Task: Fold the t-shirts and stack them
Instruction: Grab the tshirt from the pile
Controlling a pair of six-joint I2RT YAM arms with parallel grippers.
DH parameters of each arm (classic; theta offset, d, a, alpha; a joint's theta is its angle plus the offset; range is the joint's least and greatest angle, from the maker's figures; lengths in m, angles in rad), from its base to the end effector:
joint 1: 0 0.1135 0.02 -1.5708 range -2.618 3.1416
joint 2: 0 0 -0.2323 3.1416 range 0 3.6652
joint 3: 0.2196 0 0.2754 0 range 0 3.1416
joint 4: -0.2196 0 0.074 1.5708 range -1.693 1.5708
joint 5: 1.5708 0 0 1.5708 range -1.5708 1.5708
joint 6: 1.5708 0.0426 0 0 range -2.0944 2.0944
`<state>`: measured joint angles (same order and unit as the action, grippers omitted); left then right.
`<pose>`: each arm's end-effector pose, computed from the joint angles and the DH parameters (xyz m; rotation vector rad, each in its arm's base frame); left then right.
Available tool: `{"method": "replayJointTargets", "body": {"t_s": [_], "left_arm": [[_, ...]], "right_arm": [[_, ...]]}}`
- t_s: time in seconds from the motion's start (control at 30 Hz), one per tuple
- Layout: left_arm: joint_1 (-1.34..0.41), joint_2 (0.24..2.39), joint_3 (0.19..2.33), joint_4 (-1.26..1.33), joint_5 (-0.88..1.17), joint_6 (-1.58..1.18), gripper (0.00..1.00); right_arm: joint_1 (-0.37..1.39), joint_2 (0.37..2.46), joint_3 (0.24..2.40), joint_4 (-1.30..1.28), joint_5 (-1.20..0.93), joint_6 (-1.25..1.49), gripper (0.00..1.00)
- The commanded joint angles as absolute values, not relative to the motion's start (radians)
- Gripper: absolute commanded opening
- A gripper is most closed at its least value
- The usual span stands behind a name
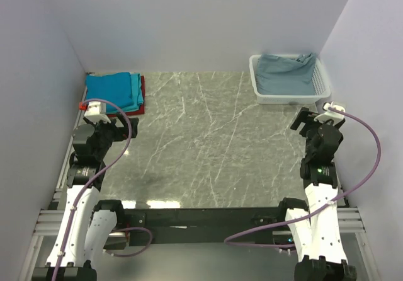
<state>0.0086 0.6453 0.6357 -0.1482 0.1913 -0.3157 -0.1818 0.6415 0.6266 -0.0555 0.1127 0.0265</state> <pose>0.2182 -0.0062 0.2924 -0.1399 1.7359 -0.3911 0.2151 -0.0444 0.3003 0.2567 1.6248 -0.2111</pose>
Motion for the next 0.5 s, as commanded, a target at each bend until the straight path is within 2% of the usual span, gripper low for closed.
{"method": "replayJointTargets", "body": {"t_s": [0.0, 0.07, 0.23, 0.33, 0.47], "left_arm": [[0.006, 0.640, 0.641, -0.129, 0.215, -0.311, 0.99], [0.005, 0.647, 0.653, -0.141, 0.215, -0.313, 0.99], [0.005, 0.629, 0.647, -0.138, 0.221, -0.313, 1.00], [0.006, 0.626, 0.649, -0.138, 0.222, -0.311, 0.99], [0.006, 0.635, 0.655, -0.149, 0.218, -0.305, 0.99]], "right_arm": [[-0.189, 0.649, 0.630, -0.009, 0.103, 0.032, 0.90], [-0.189, 0.666, 0.646, -0.015, 0.054, -0.021, 0.90], [-0.189, 0.851, 0.809, -0.150, -0.299, -0.233, 0.91], [-0.187, 1.021, 0.969, -0.228, -0.376, -0.279, 0.91], [-0.189, 1.294, 1.216, -0.314, -0.367, -0.249, 0.90]]}}
